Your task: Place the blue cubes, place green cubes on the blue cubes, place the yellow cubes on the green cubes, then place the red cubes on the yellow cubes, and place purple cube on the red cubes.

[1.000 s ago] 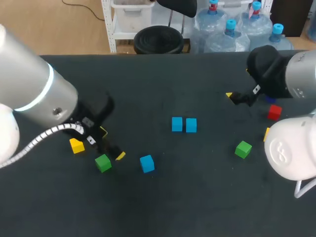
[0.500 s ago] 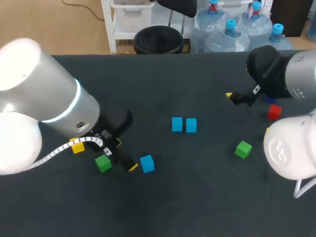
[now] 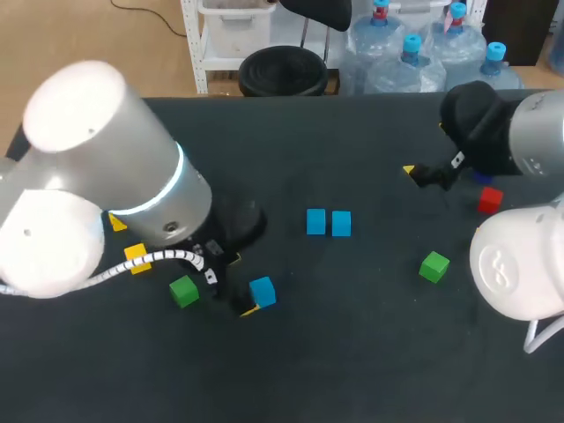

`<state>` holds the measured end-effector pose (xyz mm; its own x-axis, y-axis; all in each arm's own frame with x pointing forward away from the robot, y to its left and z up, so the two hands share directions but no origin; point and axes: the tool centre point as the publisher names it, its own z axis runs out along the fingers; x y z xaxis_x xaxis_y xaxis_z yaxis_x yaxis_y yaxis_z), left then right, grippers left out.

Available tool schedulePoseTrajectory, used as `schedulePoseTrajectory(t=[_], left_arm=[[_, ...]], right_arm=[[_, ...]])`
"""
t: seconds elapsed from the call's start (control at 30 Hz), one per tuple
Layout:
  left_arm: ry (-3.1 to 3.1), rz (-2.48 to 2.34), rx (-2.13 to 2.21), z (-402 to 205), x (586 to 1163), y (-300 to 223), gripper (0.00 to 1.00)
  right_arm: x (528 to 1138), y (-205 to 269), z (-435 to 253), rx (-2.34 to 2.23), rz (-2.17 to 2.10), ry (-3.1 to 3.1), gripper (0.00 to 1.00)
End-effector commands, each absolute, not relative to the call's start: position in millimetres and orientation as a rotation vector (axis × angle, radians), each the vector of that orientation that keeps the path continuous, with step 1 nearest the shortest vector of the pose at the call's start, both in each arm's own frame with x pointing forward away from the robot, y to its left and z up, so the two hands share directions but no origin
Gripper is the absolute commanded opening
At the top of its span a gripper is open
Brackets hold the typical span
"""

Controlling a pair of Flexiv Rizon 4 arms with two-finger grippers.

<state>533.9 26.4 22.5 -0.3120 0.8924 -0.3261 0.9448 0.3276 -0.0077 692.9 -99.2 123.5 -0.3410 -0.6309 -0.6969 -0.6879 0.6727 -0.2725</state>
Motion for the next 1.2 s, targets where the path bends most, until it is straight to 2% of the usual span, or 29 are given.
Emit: schedulePoseTrajectory(t=[0.03, 1.07, 1.13, 1.17, 1.2], left_arm=[[2.341, -0.335, 1.720, 25, 541, 26, 1.00], [2.383, -0.374, 1.857, 8, 540, -3, 1.00], [2.381, -0.365, 1.856, 6, 541, -2, 0.96], [2.382, -0.366, 1.856, 6, 541, -2, 0.88], [2.384, -0.367, 1.855, 5, 542, -2, 0.75]], right_arm=[[693, -100, 125, -1.017, 0.089, 2.063, 1.00], [693, -100, 125, -1.017, 0.089, 2.063, 1.00], [693, -100, 125, -1.017, 0.089, 2.063, 1.00], [693, -100, 125, -1.017, 0.089, 2.063, 1.00], [693, -100, 125, -1.017, 0.089, 2.063, 1.00]])
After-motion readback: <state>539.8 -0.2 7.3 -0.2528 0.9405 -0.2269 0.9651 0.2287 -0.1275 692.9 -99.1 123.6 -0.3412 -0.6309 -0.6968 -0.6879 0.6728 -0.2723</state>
